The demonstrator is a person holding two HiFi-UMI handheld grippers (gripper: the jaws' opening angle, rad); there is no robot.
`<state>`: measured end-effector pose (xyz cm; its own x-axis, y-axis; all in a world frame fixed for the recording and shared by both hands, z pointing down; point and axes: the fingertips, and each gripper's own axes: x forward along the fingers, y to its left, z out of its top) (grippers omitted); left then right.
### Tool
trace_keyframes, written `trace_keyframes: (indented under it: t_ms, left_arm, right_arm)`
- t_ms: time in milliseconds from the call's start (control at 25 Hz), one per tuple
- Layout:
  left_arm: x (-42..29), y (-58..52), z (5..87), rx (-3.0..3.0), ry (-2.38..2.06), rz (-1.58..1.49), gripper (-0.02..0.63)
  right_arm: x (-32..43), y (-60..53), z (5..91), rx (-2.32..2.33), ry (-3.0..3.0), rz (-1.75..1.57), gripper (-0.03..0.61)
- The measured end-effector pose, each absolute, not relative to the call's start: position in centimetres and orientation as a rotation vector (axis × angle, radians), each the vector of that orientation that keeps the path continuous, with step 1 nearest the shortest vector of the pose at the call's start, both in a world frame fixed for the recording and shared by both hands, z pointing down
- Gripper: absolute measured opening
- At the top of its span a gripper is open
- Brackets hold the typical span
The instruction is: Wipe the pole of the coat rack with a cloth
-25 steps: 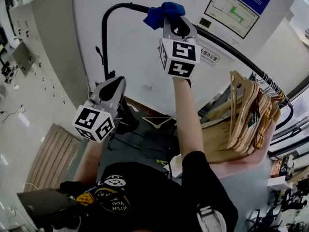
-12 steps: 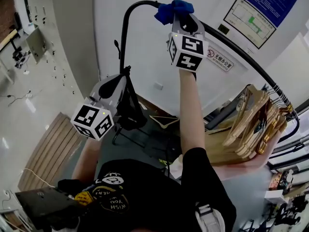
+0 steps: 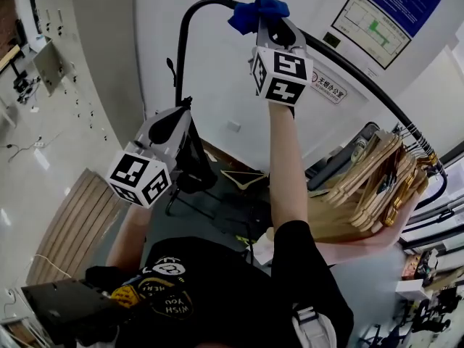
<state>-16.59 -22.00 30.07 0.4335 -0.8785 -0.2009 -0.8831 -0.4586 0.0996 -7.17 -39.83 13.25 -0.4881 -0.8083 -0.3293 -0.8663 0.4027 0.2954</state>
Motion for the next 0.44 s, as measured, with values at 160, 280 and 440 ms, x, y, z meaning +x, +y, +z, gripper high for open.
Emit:
trace_keyframes:
  t_ms: [160,280,440]
  left_arm:
    - [-16.7,-22.6,30.1,-2.643,1.622,0.360,0.000]
    - [-16.6,-23.3,29.9,-2.642,1.613,0.356,-0.001]
    - [-16.8,-23.9,29.5,-2.632,1.605,0.354,0.000]
  right_arm:
    - [-7.2,-39.9,13.3,-1.507,2.517,0.659,0.069]
    - [-7.2,-39.9,13.3,-1.499,2.517,0.652,0.069]
    - [-7.3,-39.9,13.4,-1.491,2.519,0.651,0.069]
